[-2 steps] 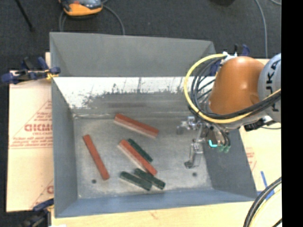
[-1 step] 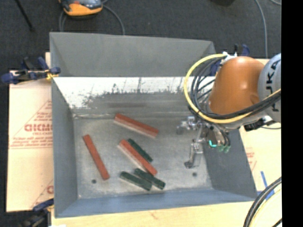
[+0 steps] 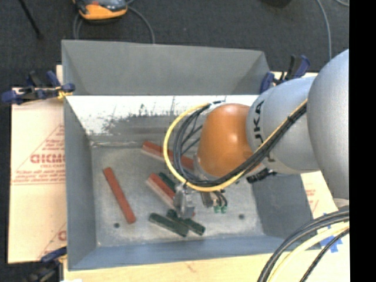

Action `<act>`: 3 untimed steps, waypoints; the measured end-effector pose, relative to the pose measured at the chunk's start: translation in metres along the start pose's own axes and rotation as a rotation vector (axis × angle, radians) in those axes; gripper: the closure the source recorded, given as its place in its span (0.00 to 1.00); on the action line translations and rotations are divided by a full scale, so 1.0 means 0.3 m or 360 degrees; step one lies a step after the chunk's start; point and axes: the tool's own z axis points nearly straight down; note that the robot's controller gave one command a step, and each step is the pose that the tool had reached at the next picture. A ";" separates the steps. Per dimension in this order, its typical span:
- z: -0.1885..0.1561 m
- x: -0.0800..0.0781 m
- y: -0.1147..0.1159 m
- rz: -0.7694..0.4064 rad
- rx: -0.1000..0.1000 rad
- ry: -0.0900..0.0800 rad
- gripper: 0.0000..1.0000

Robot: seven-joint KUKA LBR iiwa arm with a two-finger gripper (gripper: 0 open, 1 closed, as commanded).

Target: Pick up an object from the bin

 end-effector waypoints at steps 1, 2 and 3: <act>-0.002 -0.002 -0.003 -0.0001 0.0002 -0.0003 0.00; -0.002 -0.002 -0.003 -0.0002 0.0002 -0.0003 0.00; 0.101 0.001 0.059 0.0230 -0.0002 -0.0027 1.00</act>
Offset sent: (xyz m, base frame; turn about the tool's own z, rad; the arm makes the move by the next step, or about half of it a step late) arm 0.0000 0.0000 0.0000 0.0000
